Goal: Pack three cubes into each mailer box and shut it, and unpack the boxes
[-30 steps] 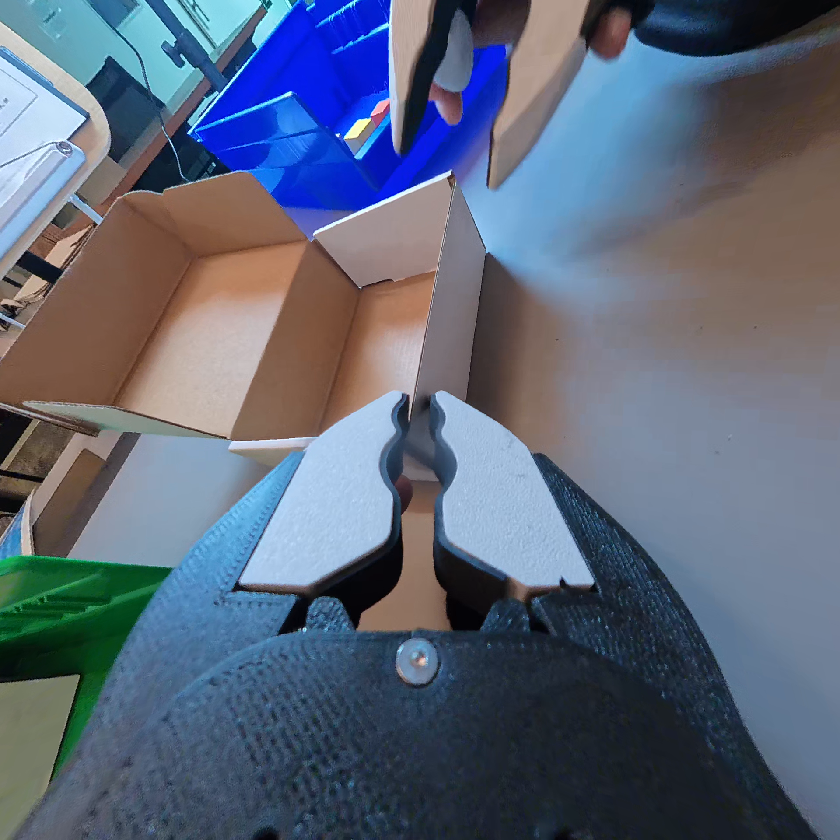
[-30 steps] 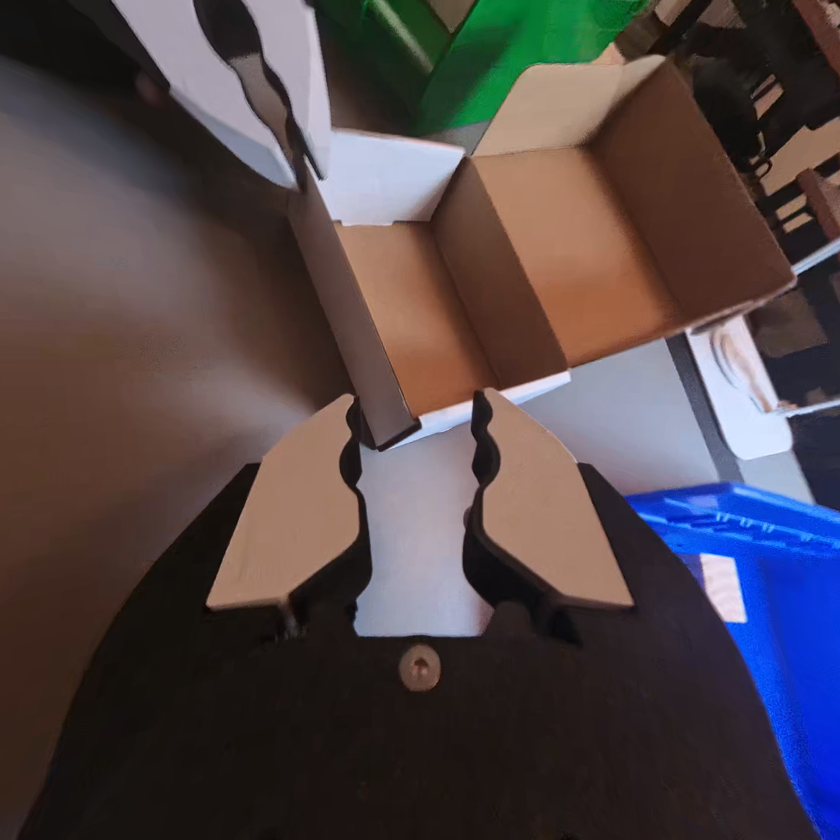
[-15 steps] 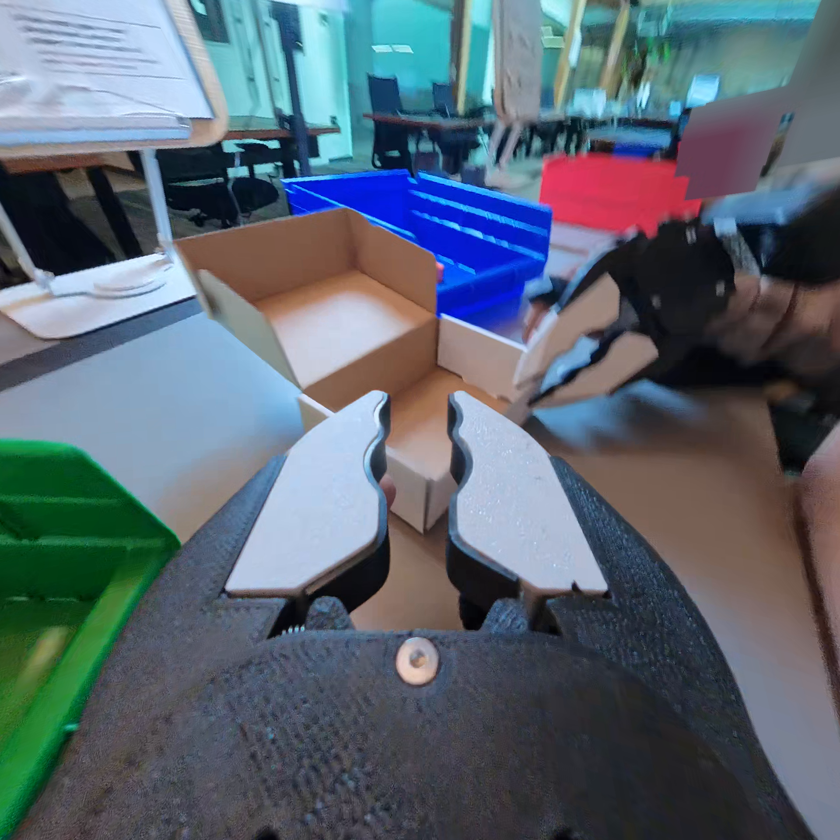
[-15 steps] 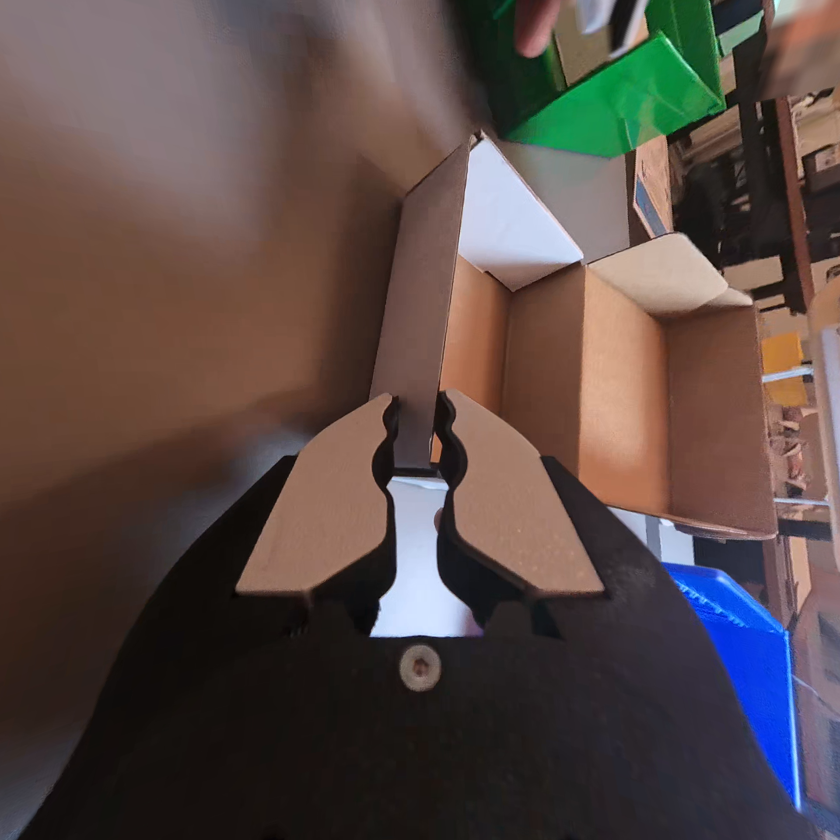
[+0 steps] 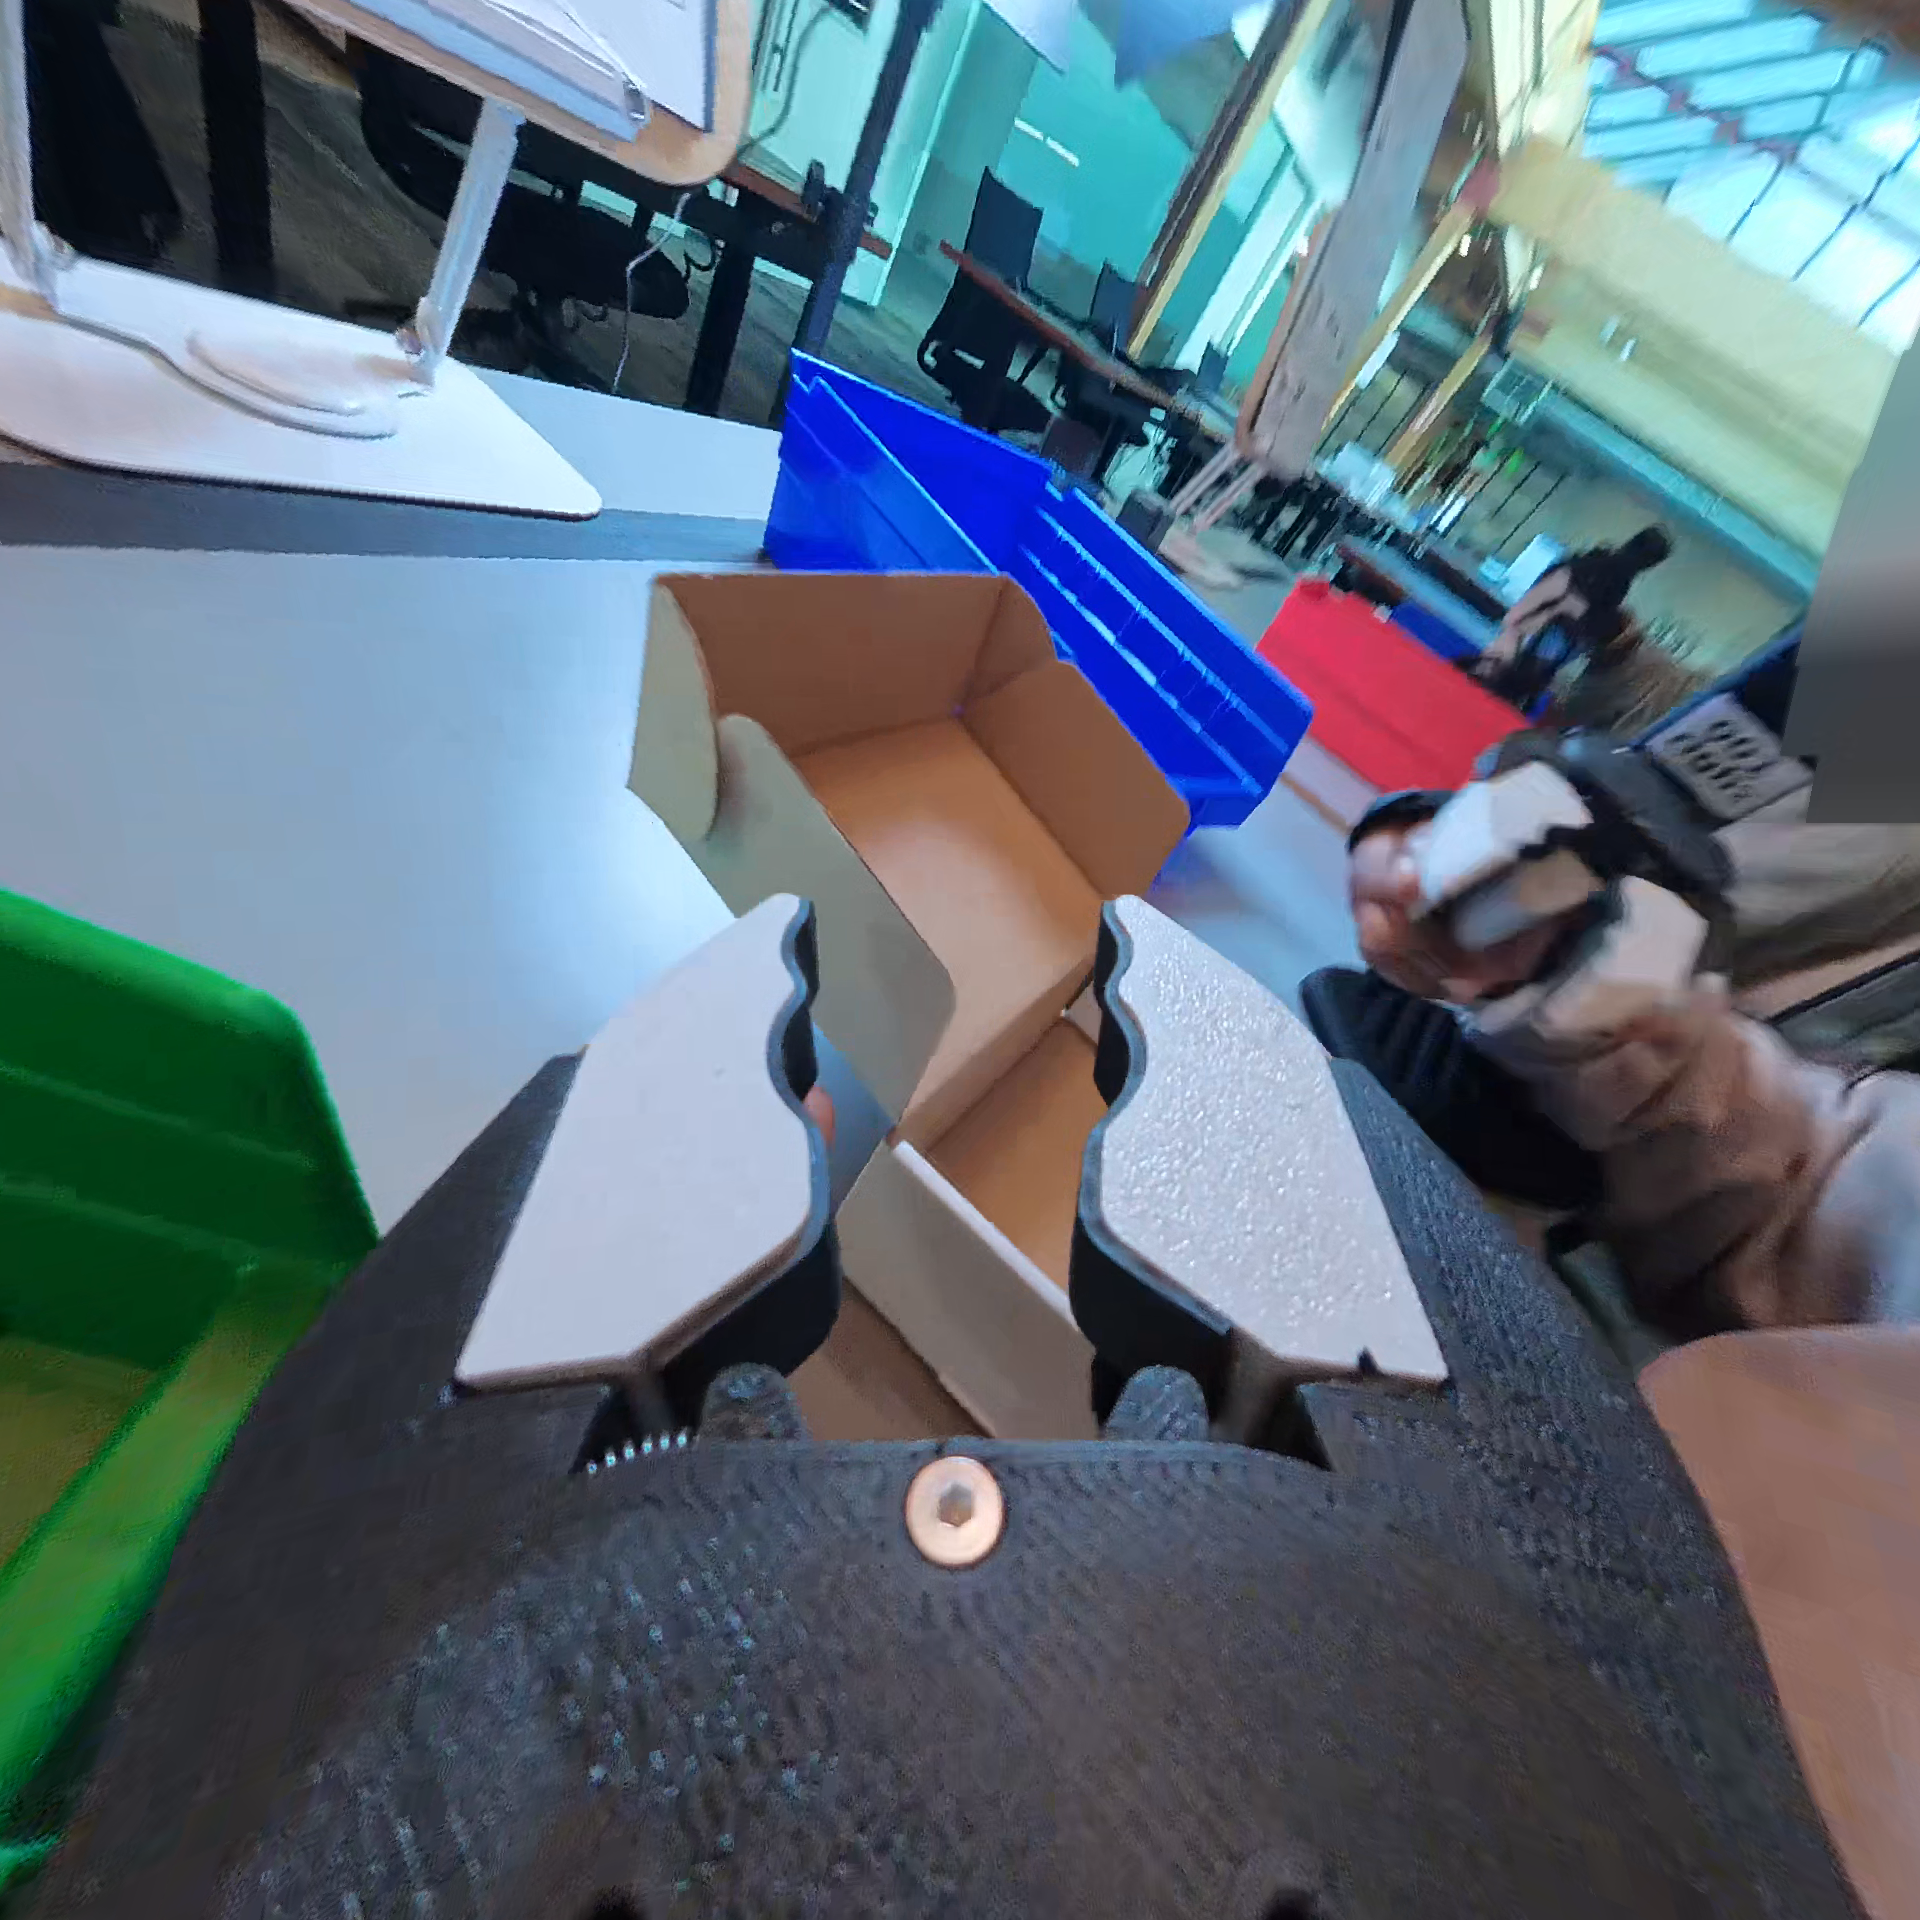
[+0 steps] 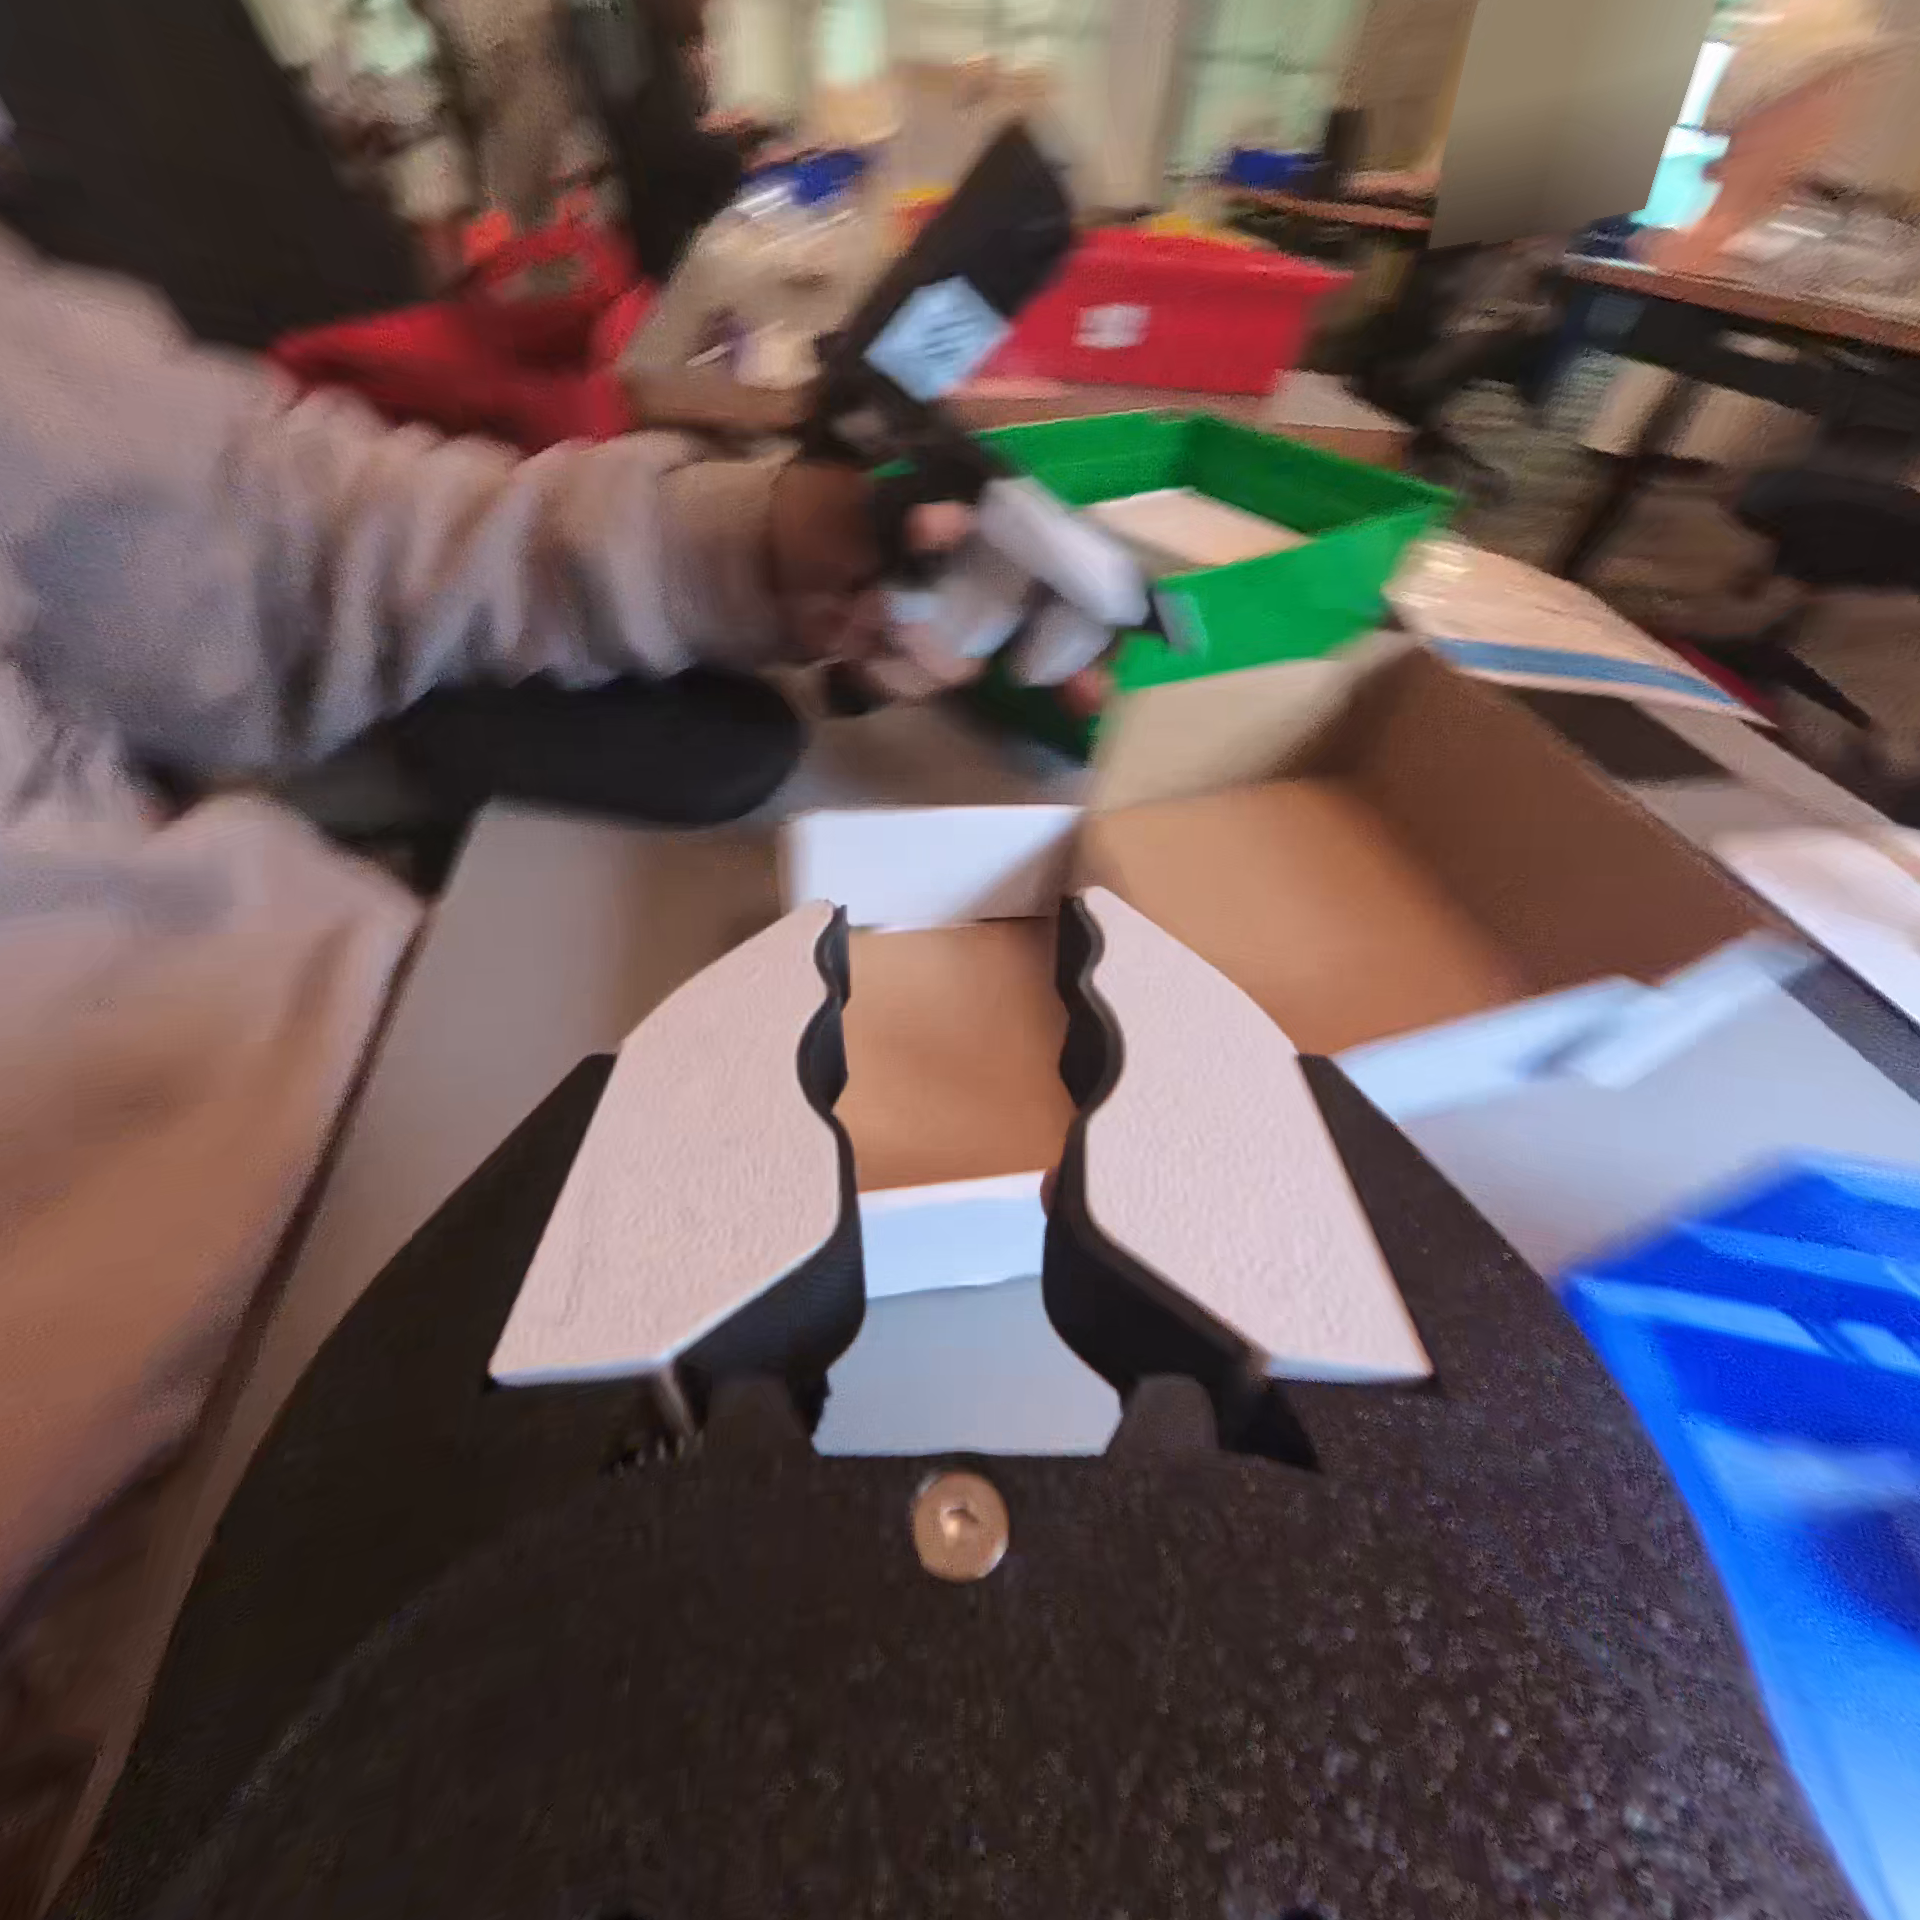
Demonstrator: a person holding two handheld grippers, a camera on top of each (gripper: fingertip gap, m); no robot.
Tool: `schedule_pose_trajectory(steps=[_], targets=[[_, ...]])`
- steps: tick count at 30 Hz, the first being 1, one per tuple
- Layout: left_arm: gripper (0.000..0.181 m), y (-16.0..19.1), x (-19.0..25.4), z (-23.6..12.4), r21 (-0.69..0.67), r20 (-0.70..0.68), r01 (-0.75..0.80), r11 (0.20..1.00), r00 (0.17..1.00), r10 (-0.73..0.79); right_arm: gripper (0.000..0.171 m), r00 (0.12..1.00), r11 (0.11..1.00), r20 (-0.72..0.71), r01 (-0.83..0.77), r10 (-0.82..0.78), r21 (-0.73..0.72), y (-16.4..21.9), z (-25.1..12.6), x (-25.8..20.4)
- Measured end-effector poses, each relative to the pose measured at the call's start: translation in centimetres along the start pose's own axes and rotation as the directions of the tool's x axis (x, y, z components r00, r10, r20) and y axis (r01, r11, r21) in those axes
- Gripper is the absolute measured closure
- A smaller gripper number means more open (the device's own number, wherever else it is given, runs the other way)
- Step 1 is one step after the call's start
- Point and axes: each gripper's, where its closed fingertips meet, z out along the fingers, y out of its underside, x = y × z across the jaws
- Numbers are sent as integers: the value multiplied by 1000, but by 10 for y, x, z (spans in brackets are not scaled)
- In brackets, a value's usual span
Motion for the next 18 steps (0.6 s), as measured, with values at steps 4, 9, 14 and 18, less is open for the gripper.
schedule_pose_trajectory(steps=[4, 9, 14, 18], targets=[[136, -5, -24, -2, 18, 33, 201, 979, 979, -202, 126, 914, 950, -294, -308, 281, -49, 25, -21, 87], [137, 3, -30, 12, -5, 76, 197, 980, 978, -197, 122, 875, 906, -329, -408, 355, -108, 52, 3, 97], [160, 6, -19, 29, -61, 69, 111, 992, 992, -107, 147, 882, 924, -336, -376, 331, -75, 44, 22, 98], [161, 9, -3, 25, -59, 71, -76, 995, 994, 80, 148, 915, 982, -399, -129, 64, -140, 40, 20, 87]])
